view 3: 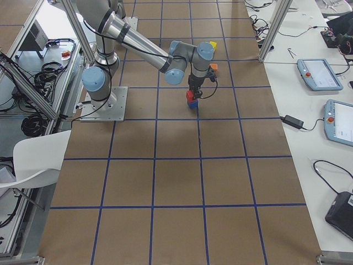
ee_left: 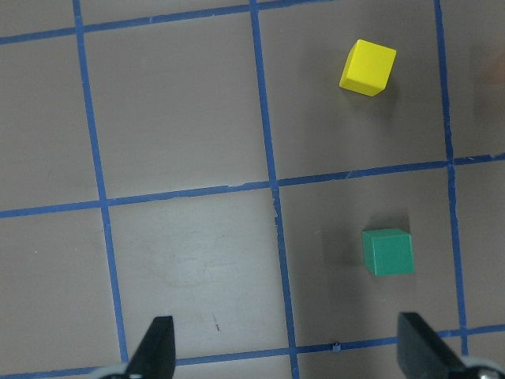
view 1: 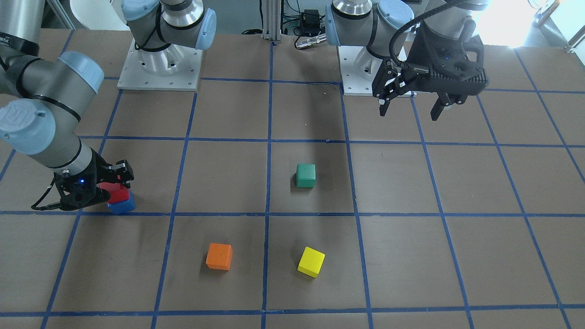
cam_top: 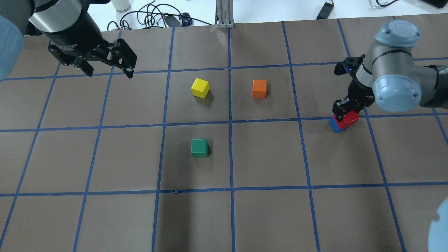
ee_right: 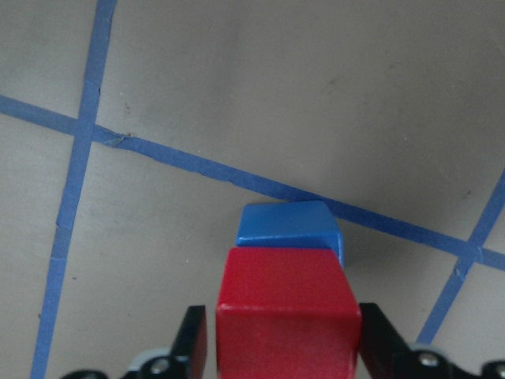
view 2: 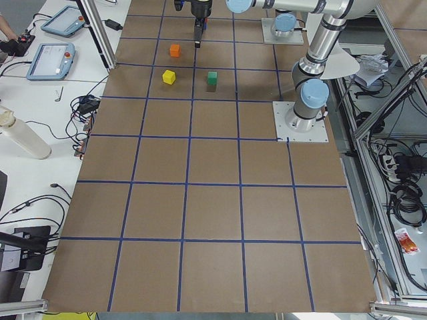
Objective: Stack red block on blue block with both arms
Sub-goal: 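Open the right gripper and raise it away from the stack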
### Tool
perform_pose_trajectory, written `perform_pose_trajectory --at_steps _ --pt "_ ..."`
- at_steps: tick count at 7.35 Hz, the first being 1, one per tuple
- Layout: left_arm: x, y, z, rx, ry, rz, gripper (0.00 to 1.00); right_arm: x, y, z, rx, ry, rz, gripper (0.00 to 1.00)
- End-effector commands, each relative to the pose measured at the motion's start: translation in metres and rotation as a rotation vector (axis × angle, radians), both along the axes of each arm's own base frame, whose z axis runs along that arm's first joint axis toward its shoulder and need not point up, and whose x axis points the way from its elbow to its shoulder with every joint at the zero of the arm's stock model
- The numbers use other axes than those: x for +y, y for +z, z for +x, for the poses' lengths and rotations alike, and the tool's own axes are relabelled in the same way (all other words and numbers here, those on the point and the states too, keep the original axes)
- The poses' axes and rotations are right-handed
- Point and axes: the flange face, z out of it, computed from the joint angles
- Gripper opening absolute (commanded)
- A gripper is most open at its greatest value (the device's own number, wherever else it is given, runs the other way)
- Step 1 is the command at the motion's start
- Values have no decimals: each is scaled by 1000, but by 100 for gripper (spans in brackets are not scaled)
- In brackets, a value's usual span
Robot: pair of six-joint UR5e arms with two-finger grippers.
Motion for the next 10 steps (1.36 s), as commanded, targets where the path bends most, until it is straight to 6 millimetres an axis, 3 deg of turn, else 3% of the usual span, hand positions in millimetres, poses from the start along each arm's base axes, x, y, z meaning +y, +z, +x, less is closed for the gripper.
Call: perform_pose_trajectory --at_steps 1,2,3,5,7,8,9,10 --pt "1 -1 0 -1 -1 1 100 0 4 -1 7 -1 2 100" --pt "1 0 0 -3 -1 0 100 -1 18 0 9 -8 -9 100" --pt "2 0 0 -3 -1 0 100 5 46 2 9 -18 -8 100" --pt "1 1 0 -3 -1 -2 100 28 135 9 22 -169 -3 100" --pt "1 1 0 -3 -1 -2 100 42 204 21 23 -317 13 100" --pt "0 0 0 -1 -1 0 100 42 227 39 33 -398 1 100" --pt "1 2 0 -3 -1 -3 100 42 236 72 38 -394 -14 100" --pt "0 1 0 -3 -1 -2 100 40 227 98 49 -427 2 100"
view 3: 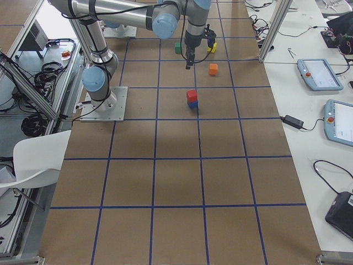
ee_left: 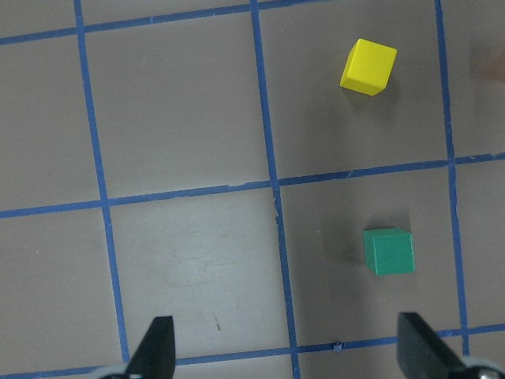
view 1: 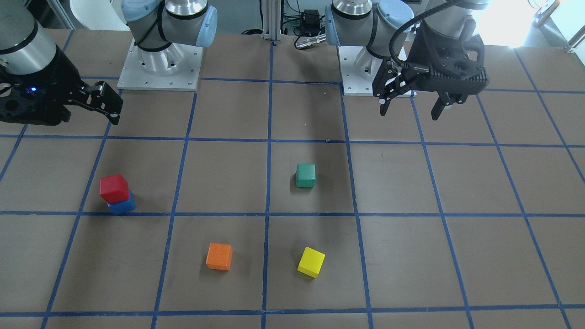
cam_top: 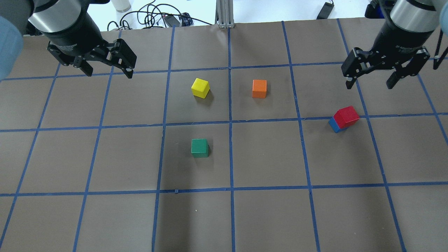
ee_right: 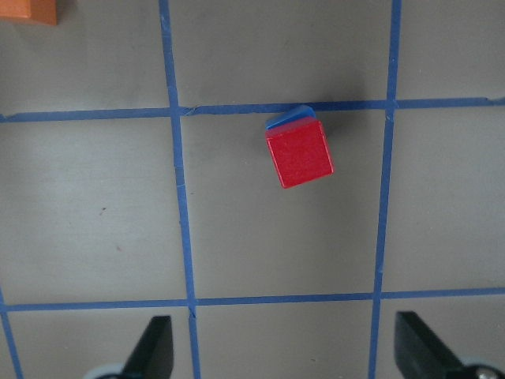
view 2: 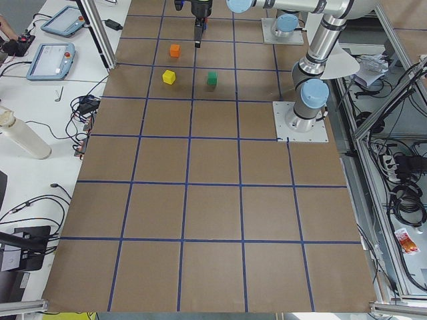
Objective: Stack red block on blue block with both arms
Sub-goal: 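Open the right gripper and raise it away from the stack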
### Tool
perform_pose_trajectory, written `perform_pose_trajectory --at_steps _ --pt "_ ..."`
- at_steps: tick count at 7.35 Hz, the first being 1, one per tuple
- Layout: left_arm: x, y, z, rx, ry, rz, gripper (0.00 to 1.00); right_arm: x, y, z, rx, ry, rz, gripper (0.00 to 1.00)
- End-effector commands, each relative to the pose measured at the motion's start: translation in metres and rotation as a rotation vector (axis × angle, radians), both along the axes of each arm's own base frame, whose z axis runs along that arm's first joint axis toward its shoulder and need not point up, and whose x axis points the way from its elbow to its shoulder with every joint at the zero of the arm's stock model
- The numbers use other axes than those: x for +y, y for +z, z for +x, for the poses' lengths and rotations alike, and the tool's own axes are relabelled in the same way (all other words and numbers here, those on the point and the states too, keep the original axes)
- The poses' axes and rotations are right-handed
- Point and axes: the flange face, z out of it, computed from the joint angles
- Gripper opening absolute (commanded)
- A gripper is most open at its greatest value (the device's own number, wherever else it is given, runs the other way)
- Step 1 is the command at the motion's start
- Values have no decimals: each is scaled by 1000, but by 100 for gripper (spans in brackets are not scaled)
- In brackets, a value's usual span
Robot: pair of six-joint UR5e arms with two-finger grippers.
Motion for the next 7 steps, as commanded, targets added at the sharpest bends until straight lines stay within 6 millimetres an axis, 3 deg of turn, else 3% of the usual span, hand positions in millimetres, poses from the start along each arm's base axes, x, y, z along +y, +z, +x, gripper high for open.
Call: perform_pose_trajectory --at_steps 1,2,3,7 --pt "0 -1 0 0 0 2 100 2 0 54 10 4 -1 100" --pt "-1 -2 0 0 0 3 100 8 3 78 1 33 -13 100" --pt "0 -1 1 0 2 2 100 1 6 81 13 54 -68 100" --pt "2 -1 0 -2 0 2 100 10 18 84 -1 41 -89 100"
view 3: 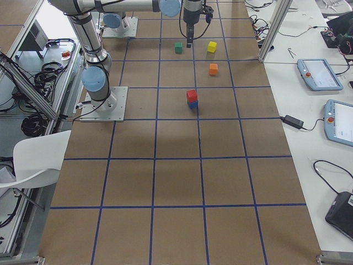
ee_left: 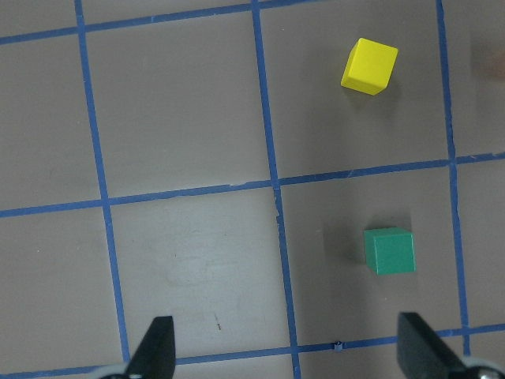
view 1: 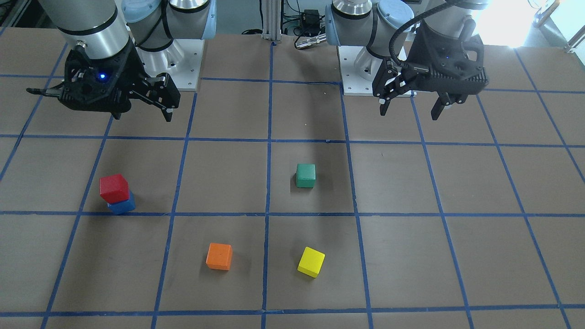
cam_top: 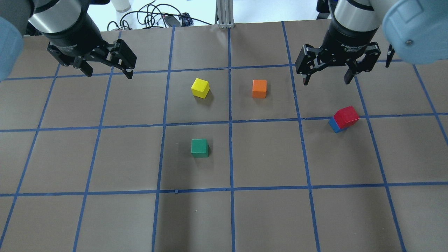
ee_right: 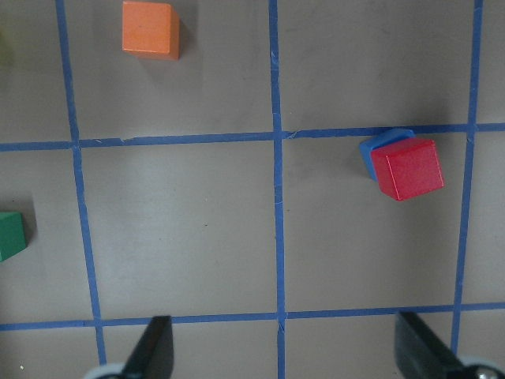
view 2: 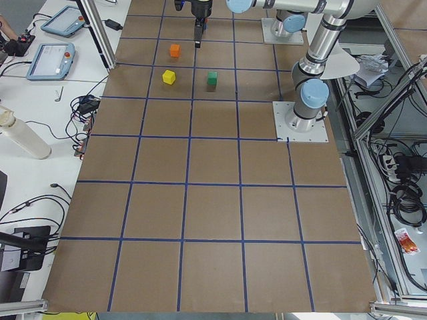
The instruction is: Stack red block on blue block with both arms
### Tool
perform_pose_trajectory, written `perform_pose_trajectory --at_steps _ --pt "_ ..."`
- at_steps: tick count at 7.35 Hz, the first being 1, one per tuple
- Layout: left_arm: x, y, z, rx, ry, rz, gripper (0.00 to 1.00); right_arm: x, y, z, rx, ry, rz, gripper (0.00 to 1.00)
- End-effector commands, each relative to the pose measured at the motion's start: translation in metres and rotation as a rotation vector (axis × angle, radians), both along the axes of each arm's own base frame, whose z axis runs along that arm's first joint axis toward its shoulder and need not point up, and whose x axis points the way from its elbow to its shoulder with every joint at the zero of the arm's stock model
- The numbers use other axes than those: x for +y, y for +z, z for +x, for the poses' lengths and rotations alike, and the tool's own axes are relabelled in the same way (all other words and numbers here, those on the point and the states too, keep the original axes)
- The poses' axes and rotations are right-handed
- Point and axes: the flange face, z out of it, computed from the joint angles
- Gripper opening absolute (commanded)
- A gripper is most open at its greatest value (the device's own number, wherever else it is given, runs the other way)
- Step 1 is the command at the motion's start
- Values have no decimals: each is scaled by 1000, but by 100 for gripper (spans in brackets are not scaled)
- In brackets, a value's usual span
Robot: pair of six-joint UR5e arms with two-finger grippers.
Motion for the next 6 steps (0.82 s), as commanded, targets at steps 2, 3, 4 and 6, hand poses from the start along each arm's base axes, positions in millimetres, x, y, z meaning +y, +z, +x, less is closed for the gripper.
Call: perform_pose_trajectory --at_steps 2,3,4,6 --pt "2 -1 0 -2 0 8 100 0 2 -6 3 -12 -5 100" --pt "3 -4 0 -2 0 15 100 2 6 -6 0 -12 -14 100" --pt "2 -7 0 -2 0 23 100 2 6 -7 -2 -15 -14 100" --pt "4 -9 0 -4 2 35 100 2 6 -6 -2 -12 -14 100"
